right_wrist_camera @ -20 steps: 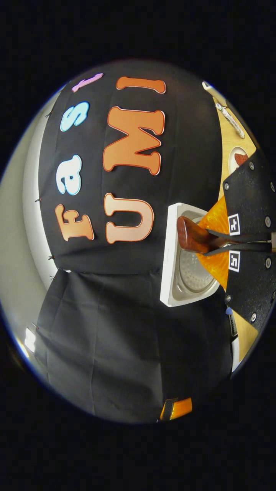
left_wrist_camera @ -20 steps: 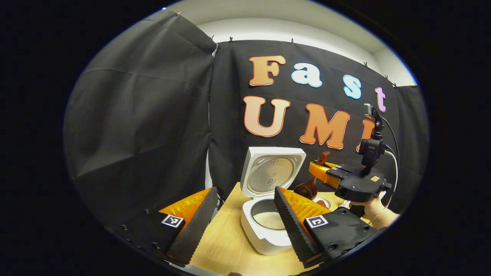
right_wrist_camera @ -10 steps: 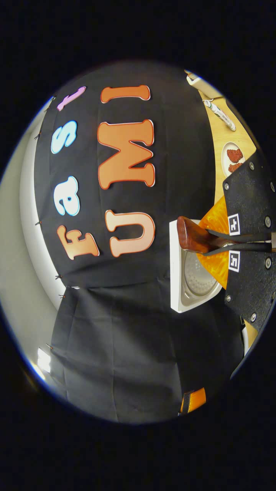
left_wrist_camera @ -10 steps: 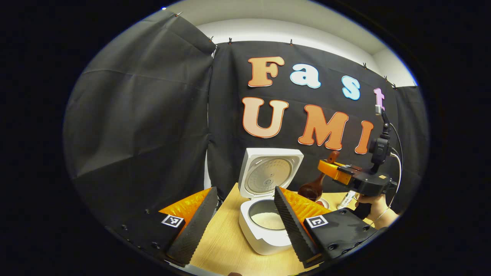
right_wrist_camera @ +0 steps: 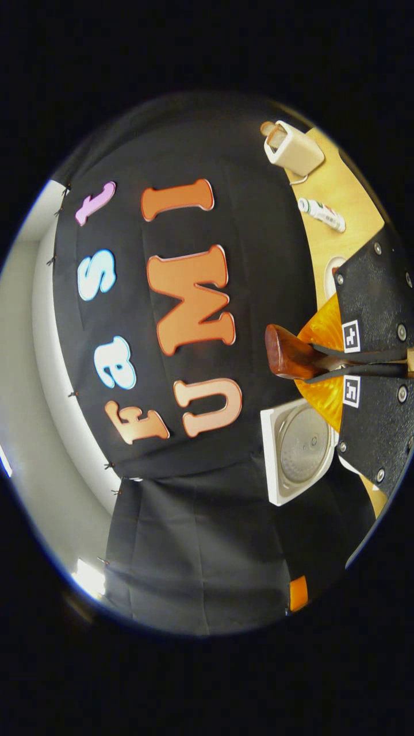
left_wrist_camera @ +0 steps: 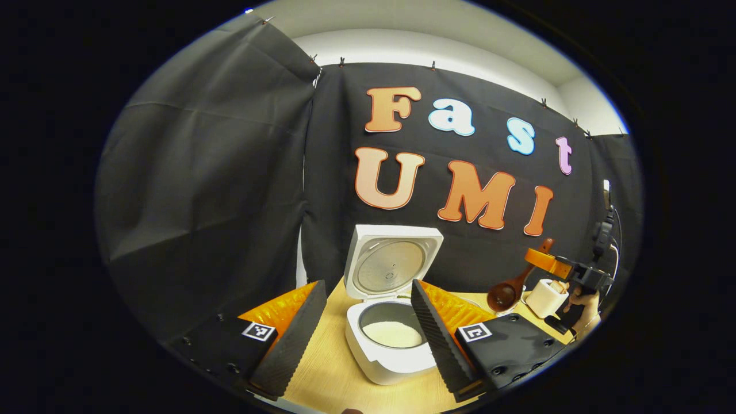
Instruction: Close the left gripper, press the button to open the rice cooker; take a wooden spoon from the chopstick holder with the right hand, scoop a spoonful of rice and pour it into the rice cooker, then put the wooden spoon back into the chopstick holder.
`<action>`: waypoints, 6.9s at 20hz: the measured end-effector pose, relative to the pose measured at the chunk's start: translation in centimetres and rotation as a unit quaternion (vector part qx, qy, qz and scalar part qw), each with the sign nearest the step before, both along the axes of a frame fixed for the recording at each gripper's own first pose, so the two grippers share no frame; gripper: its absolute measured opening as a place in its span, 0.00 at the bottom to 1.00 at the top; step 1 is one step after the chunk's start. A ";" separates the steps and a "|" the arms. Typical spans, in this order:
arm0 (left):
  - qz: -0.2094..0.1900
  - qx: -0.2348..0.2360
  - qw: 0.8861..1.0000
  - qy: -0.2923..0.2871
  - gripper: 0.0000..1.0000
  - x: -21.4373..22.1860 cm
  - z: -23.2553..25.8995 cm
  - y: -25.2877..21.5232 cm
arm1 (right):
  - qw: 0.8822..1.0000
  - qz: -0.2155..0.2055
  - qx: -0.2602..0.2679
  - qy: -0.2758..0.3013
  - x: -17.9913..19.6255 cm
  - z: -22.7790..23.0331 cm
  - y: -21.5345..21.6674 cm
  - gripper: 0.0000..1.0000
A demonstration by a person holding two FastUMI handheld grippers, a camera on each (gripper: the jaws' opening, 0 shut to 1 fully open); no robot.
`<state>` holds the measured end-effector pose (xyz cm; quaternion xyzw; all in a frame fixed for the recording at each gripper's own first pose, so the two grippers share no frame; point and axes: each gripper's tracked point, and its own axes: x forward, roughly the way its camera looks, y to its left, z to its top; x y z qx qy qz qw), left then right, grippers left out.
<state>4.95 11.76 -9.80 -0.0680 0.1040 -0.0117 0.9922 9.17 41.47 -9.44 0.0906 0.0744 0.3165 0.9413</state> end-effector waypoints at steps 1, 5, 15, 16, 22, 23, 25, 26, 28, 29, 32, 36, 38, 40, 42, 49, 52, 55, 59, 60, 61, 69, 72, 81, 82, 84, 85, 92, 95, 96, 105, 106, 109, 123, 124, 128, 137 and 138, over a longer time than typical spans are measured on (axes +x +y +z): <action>-0.002 0.000 1.000 -0.001 1.00 0.1 0.1 -0.4 | 1.000 -0.015 -0.002 0.005 0.3 -0.5 -2.0 0.00; -0.015 0.001 1.000 -0.002 1.00 0.2 0.3 -2.2 | 0.997 -0.068 -0.014 0.031 1.3 -3.2 -9.8 0.00; -0.033 -0.008 0.999 0.009 1.00 0.2 0.1 -6.0 | 0.977 -0.183 -0.033 0.108 -1.0 -11.1 -25.6 0.00; -0.033 -0.005 0.999 0.010 1.00 0.0 0.1 -6.2 | 0.975 -0.189 -0.032 0.116 -1.2 -12.0 -26.4 0.01; -0.038 0.005 0.999 0.015 1.00 -0.8 0.2 -7.9 | 0.964 -0.210 -0.034 0.161 -2.2 -17.3 -28.9 0.00; -0.039 0.005 0.999 0.016 1.00 -1.0 0.1 -8.2 | 0.962 -0.212 -0.033 0.168 -2.4 -18.2 -29.2 0.00; -0.039 0.008 0.999 0.017 1.00 -1.3 0.4 -8.5 | 0.960 -0.214 -0.032 0.178 -2.5 -19.6 -29.3 0.00; -0.038 0.010 0.999 0.016 1.00 -1.3 0.6 -8.5 | 0.959 -0.213 -0.032 0.184 -2.5 -20.4 -29.3 0.00; -0.038 0.013 0.999 0.015 1.00 -1.7 0.8 -8.6 | 0.958 -0.208 -0.030 0.198 -2.8 -22.0 -28.9 0.01; -0.037 0.016 0.999 0.016 1.00 -1.9 0.7 -8.6 | 0.956 -0.207 -0.028 0.204 -2.9 -22.7 -28.9 0.01; -0.035 0.025 0.999 0.020 1.00 -2.4 0.6 -8.8 | 0.955 -0.206 -0.027 0.212 -3.1 -24.3 -28.8 0.01; -0.034 0.029 0.999 0.026 1.00 -3.0 0.3 -8.9 | 0.951 -0.210 -0.014 0.226 -3.0 -25.3 -29.4 0.04; -0.032 0.030 0.999 0.027 1.00 -3.1 0.3 -8.7 | 0.947 -0.218 0.001 0.235 -3.0 -25.4 -29.9 0.05; -0.030 0.028 0.999 0.028 1.00 -3.4 0.2 -8.7 | 0.943 -0.225 0.013 0.244 -2.8 -25.6 -30.7 0.08; -0.028 0.027 0.999 0.028 1.00 -3.5 0.3 -8.6 | 0.938 -0.236 0.020 0.253 -2.9 -25.8 -31.4 0.14; -0.027 0.021 0.999 0.019 1.00 -3.1 1.2 -9.3 | 0.926 -0.267 -0.024 0.264 -3.5 -26.7 -34.0 0.45; -0.022 0.019 0.999 0.013 1.00 -2.3 1.8 -9.4 | 0.925 -0.277 -0.065 0.251 -3.8 -25.7 -35.4 0.87; -0.020 0.023 1.000 0.003 1.00 -0.9 3.2 -9.4 | 0.931 -0.274 -0.103 0.217 -4.3 -23.1 -36.1 0.96; -0.027 0.022 0.999 -0.011 1.00 2.1 5.1 -9.7 | 0.936 -0.279 -0.163 0.139 -3.9 -17.7 -37.1 0.95; -0.028 0.019 0.999 -0.009 1.00 3.0 5.5 -9.9 | 0.938 -0.278 -0.168 0.122 -4.0 -16.2 -37.0 0.95; -0.028 0.016 0.999 -0.008 1.00 3.9 5.8 -9.7 | 0.939 -0.277 -0.173 0.106 -4.0 -14.9 -36.8 0.95; -0.046 -0.008 0.999 -0.015 1.00 13.5 10.3 -10.4 | 0.942 -0.278 -0.182 0.045 -4.8 -9.4 -36.3 0.96; -0.039 -0.017 0.999 -0.016 1.00 16.7 11.6 -9.8 | 0.940 -0.284 -0.186 0.046 -5.2 -9.6 -36.5 0.96; -0.057 0.000 0.998 0.033 1.00 26.0 10.8 -9.8 | 0.932 -0.304 -0.191 0.054 -5.3 -9.6 -37.4 0.96; -0.058 0.011 0.997 0.044 0.99 27.0 10.0 -9.7 | 0.932 -0.305 -0.189 0.054 -5.2 -9.5 -37.4 0.96; -0.050 0.023 0.996 0.070 0.99 29.1 7.9 -9.2 | 0.931 -0.308 -0.183 0.062 -5.1 -9.8 -37.5 0.96; -0.049 0.026 0.995 0.082 0.99 29.9 6.6 -9.2 | 0.931 -0.309 -0.181 0.065 -5.0 -9.9 -37.5 0.96; -0.053 0.046 0.986 0.154 1.00 33.8 -0.1 -9.1 | 0.927 -0.312 -0.190 0.081 -5.1 -11.3 -37.3 0.96; -0.053 0.023 0.981 0.184 1.00 33.1 -2.1 -9.5 | 0.926 -0.309 -0.196 0.087 -5.1 -11.8 -37.4 0.96; -0.054 0.015 0.980 0.191 1.00 32.6 -2.7 -9.7 | 0.928 -0.306 -0.196 0.086 -5.2 -11.7 -37.3 0.96; -0.090 0.076 0.974 0.196 1.00 27.3 -3.1 -12.6 | 0.936 -0.294 -0.177 0.072 -5.6 -9.8 -37.7 0.96; -0.090 0.081 0.973 0.196 1.00 26.6 -3.3 -13.0 | 0.938 -0.294 -0.171 0.070 -5.8 -9.4 -37.6 0.96; -0.098 0.085 0.972 0.195 1.00 24.1 -4.0 -13.6 | 0.944 -0.293 -0.136 0.072 -6.6 -9.1 -37.4 0.96; -0.107 0.013 0.971 0.213 1.00 13.9 -12.0 -15.2 | 0.950 -0.274 -0.127 0.076 -11.4 -8.7 -37.5 0.96; -0.103 0.013 0.972 0.209 1.00 13.6 -12.3 -15.2 | 0.951 -0.271 -0.126 0.081 -11.7 -8.9 -37.5 0.96; -0.096 -0.007 0.974 0.204 1.00 12.5 -13.9 -15.4 | 0.950 -0.268 -0.131 0.092 -13.0 -9.9 -37.7 0.96; -0.074 -0.011 0.969 0.234 0.99 10.3 -19.1 -15.2 | 0.947 -0.278 -0.127 0.101 -13.6 -10.0 -39.0 0.96; -0.068 -0.014 0.971 0.228 0.99 10.4 -19.2 -15.1 | 0.947 -0.277 -0.128 0.102 -13.6 -10.0 -38.9 0.96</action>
